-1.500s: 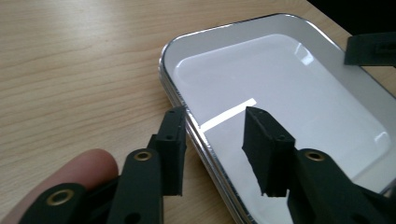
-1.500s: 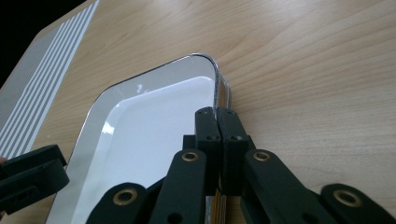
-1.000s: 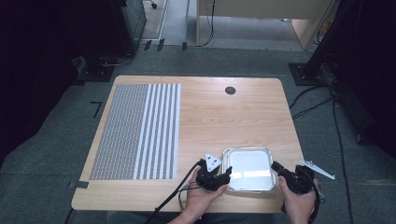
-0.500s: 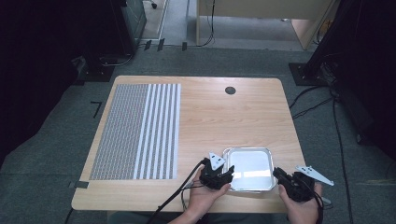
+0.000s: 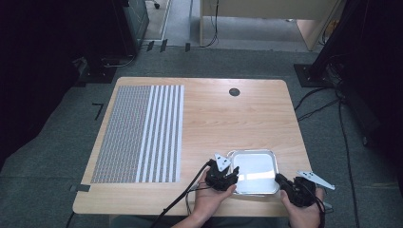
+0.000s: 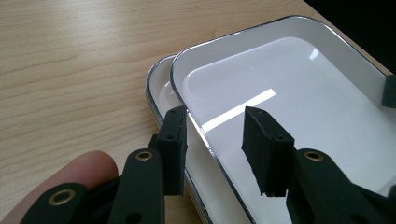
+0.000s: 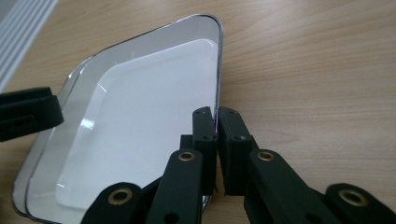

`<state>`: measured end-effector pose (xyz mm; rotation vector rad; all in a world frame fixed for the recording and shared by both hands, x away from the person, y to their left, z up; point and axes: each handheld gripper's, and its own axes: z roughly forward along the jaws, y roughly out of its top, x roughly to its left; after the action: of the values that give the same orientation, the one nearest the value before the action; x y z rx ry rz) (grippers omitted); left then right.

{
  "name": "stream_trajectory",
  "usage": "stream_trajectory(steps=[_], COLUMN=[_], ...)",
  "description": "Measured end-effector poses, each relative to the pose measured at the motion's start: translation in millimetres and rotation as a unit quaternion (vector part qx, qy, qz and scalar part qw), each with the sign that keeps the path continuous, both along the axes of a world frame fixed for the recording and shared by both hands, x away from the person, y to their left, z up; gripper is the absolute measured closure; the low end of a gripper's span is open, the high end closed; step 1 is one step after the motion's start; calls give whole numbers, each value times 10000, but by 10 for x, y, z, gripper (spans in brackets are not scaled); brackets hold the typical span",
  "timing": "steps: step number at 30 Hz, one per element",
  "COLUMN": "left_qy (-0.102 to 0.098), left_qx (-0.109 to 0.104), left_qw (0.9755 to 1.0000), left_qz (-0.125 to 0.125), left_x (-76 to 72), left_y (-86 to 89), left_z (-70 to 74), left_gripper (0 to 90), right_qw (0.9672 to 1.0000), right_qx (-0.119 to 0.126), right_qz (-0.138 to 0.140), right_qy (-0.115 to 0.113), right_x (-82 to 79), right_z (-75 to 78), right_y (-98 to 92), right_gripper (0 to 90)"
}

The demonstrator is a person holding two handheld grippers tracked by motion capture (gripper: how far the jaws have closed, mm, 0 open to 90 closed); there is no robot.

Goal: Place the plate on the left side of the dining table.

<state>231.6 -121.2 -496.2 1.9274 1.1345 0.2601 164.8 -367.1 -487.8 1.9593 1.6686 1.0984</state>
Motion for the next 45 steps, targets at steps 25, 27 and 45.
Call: stream_trajectory(steps=[25,27,45], left_qy=[181,162,-63], left_qx=[-22,6,184], left_qw=[9997,9998,9998], left_qz=[164,151,50], left_x=[110,113,138], left_y=[-74,-74,-65], left_z=[-33,-31,42], left_gripper=[727,728,744], right_qw=[9985,9986,9981], right_qx=[505,488,503], right_qz=[-192,-172,-329], right_qy=[131,131,133], right_x=[3,10,-17], right_z=[-75,-87,-43], right_y=[-76,-73,-15], right_gripper=[885,882,894])
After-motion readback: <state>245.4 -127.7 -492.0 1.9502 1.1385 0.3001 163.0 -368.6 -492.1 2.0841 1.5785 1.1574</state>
